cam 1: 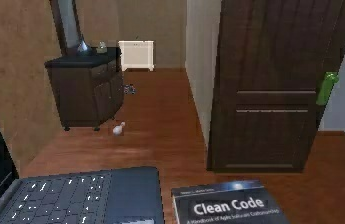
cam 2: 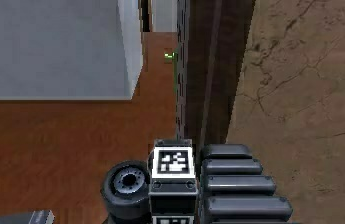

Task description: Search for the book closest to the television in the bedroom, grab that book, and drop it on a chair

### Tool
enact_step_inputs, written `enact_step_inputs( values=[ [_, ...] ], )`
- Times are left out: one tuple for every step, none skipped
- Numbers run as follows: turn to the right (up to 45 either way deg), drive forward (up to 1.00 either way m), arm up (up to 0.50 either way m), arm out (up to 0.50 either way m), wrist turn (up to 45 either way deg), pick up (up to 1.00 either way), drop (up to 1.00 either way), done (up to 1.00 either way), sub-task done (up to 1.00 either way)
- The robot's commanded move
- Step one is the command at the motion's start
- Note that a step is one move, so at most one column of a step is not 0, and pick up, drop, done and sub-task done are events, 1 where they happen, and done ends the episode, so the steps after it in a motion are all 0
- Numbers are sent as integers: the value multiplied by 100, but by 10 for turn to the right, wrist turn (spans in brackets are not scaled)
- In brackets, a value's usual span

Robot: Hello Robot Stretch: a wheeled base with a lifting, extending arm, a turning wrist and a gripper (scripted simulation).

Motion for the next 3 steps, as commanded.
enact_step_inputs(
  values=[
    [450, 0, 0, 0, 0, 0, 0, 0, 0],
    [30, 0, 0, 0, 0, 0, 0, 0, 0],
    [-450, 0, 0, 0, 0, 0, 0, 0, 0]
  ],
)
